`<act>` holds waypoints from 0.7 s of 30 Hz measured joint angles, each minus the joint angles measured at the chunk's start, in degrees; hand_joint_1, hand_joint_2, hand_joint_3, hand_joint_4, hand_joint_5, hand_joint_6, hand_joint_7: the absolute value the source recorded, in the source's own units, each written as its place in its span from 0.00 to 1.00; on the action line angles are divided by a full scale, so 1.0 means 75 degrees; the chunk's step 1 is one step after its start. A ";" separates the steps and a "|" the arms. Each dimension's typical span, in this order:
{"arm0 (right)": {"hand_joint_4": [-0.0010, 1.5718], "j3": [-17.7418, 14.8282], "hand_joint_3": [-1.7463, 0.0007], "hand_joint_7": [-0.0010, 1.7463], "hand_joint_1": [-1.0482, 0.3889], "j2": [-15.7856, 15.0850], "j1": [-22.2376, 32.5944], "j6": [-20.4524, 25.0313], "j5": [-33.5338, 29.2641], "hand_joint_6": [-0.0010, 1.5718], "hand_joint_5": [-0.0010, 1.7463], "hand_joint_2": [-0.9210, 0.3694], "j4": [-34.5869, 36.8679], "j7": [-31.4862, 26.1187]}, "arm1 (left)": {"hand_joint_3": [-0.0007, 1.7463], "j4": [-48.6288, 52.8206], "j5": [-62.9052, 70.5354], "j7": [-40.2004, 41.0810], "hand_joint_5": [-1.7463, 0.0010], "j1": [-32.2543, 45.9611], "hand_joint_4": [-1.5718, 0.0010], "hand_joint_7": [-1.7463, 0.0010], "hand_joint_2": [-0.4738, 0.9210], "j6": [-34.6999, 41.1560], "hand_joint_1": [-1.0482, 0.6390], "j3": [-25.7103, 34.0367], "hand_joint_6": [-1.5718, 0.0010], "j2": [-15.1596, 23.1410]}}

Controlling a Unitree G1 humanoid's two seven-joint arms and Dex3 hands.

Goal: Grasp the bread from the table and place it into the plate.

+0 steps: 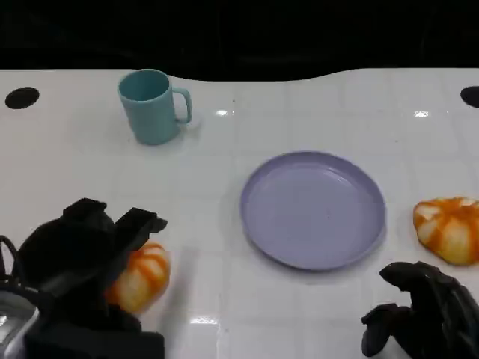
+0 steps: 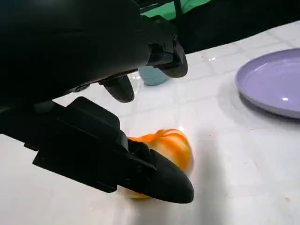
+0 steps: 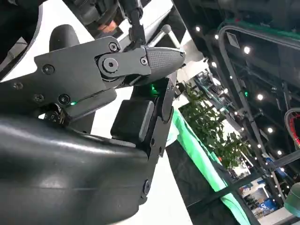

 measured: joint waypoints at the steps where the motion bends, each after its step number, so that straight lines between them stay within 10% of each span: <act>1: 1.00 0.0000 0.80 0.14 0.31 -0.0001 0.0000 0.0000 0.0001 1.00 0.35 0.00 -0.0003 0.0000 | 0.00 0.0155 0.0095 0.0013 0.42 -0.0069 1.00 0.66 0.93 0.0062 0.09 -0.0081 1.00 -0.0001; 21: 1.00 0.0005 0.82 0.14 0.31 0.0001 0.0068 0.0095 0.0002 1.00 0.35 0.00 -0.0105 -0.0080 | 0.01 0.2951 0.0462 0.0499 0.29 -0.1629 1.00 0.56 0.92 0.0963 0.09 -0.1449 1.00 -0.0092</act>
